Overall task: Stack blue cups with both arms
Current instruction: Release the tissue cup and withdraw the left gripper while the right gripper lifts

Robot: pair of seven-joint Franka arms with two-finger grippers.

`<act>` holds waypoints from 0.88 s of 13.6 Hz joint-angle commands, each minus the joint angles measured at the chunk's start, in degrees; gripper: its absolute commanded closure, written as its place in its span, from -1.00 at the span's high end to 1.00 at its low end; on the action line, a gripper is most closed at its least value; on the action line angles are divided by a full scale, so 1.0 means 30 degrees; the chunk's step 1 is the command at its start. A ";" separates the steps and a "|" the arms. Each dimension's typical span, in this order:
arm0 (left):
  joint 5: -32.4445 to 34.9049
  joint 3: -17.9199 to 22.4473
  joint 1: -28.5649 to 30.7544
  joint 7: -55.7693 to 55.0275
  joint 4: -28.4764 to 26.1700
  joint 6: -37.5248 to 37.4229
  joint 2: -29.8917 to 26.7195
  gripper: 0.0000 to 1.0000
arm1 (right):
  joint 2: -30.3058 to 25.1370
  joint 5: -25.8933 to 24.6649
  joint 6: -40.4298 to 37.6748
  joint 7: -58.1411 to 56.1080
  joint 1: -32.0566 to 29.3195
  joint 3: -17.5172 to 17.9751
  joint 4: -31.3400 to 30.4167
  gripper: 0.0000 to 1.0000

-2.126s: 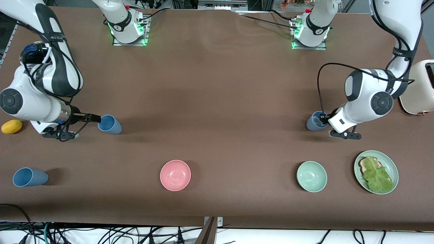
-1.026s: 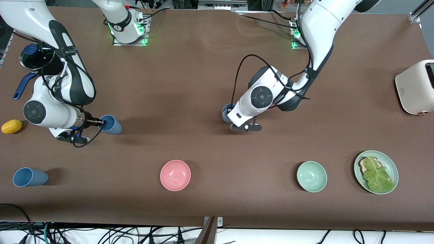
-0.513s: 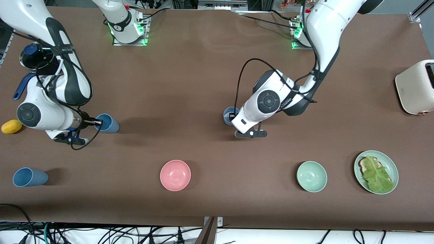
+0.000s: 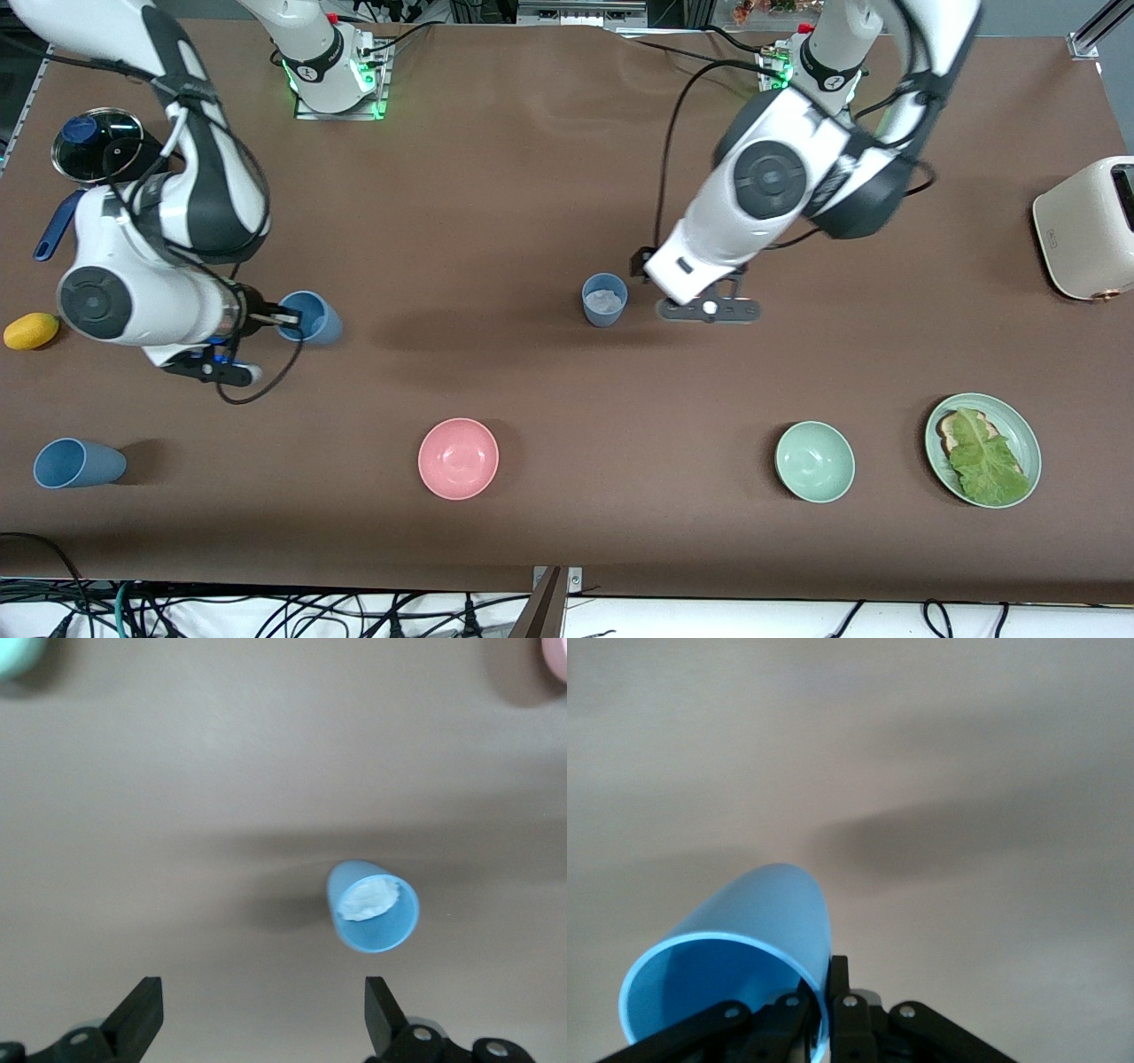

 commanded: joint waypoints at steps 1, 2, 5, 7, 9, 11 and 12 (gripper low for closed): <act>0.0282 -0.0021 0.2376 0.3098 -0.0429 -0.1449 -0.2281 1.00 | 0.0032 0.1013 -0.1143 0.2676 0.1519 -0.0089 0.1338 -1.00; 0.0282 -0.0021 0.3429 0.4124 -0.0429 -0.1773 -0.2781 1.00 | 0.0032 0.1133 -0.1290 0.3876 0.2280 -0.0089 0.1575 -1.00; 0.0195 -0.0051 0.6012 0.7520 -0.0429 -0.2069 -0.3517 1.00 | 0.0177 0.1366 -0.1321 0.7743 0.4828 -0.0089 0.2597 -1.00; 0.0020 0.1403 0.5759 1.0303 -0.0575 -0.2040 -0.3899 1.00 | 0.0761 0.2040 -0.1058 1.0292 0.6323 -0.0089 0.3360 -1.00; -0.0651 0.4682 0.3887 1.1628 -0.0895 -0.1981 -0.4336 1.00 | 0.1842 0.2013 -0.1057 1.2346 0.8079 -0.0118 0.4909 -1.00; -0.0714 0.5629 0.3354 1.2044 -0.2061 -0.1691 -0.5503 1.00 | 0.2985 0.2042 -0.0649 1.4046 0.9168 -0.0089 0.6637 -1.00; -0.0656 0.6474 0.2917 1.1841 -0.2910 -0.1253 -0.6207 1.00 | 0.3484 0.2042 -0.0269 1.4925 0.9782 -0.0089 0.7341 -1.00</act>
